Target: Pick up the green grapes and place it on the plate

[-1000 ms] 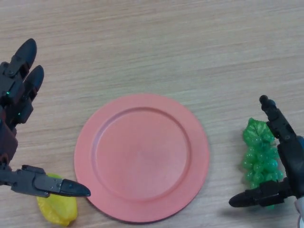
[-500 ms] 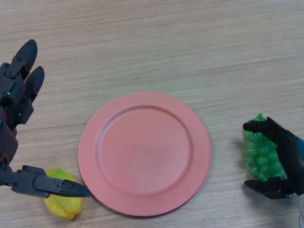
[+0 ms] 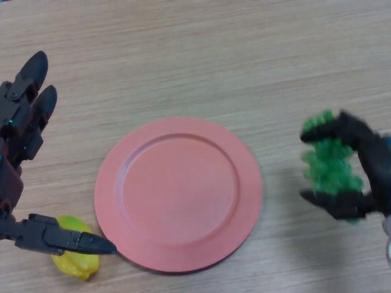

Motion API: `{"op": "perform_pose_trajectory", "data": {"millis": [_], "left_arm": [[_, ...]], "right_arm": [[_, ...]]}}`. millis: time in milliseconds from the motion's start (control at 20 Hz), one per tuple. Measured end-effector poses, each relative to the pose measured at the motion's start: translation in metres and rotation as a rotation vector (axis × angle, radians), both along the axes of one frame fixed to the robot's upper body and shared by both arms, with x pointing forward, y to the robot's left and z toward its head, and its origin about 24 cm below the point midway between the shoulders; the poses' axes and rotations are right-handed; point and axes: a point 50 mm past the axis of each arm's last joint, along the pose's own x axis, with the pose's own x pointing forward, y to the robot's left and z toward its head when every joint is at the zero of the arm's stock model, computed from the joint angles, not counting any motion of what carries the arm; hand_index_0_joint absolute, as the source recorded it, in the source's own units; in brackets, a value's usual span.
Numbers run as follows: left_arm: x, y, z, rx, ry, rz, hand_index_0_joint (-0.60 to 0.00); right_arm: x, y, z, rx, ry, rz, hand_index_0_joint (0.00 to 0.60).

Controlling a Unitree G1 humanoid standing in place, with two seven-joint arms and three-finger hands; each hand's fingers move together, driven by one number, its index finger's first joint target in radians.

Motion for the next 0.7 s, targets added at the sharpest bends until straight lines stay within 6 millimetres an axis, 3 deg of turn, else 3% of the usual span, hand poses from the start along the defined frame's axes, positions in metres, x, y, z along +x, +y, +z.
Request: {"op": "perform_pose_trajectory", "data": {"millis": [300,350,400,550,600,700], "left_arm": [[0.002,0.003,-0.002,-0.007,0.004,0.007,0.000],[0.002,0.003,-0.002,-0.006,0.003,0.009,0.000],[0.002,0.003,-0.002,-0.008,0.002,0.008,0.000],[0.001,0.007,-0.002,-0.027,0.004,0.016,0.000],[0.001,0.010,-0.001,-0.062,-0.005,0.007,0.000],[0.001,0.011,0.000,-0.074,-0.014,-0.002,0.000]], "right_arm": [[0.012,0.078,0.038,0.001,-0.007,0.252,0.600],[0.013,0.089,0.043,0.002,-0.007,0.293,0.550],[0.012,0.098,0.047,0.008,-0.016,0.335,0.400],[0.015,0.112,0.047,0.040,0.012,0.337,0.050],[0.020,0.122,0.050,0.009,0.011,0.310,0.000],[0.022,0.128,0.061,-0.064,-0.042,0.311,0.000]]}}
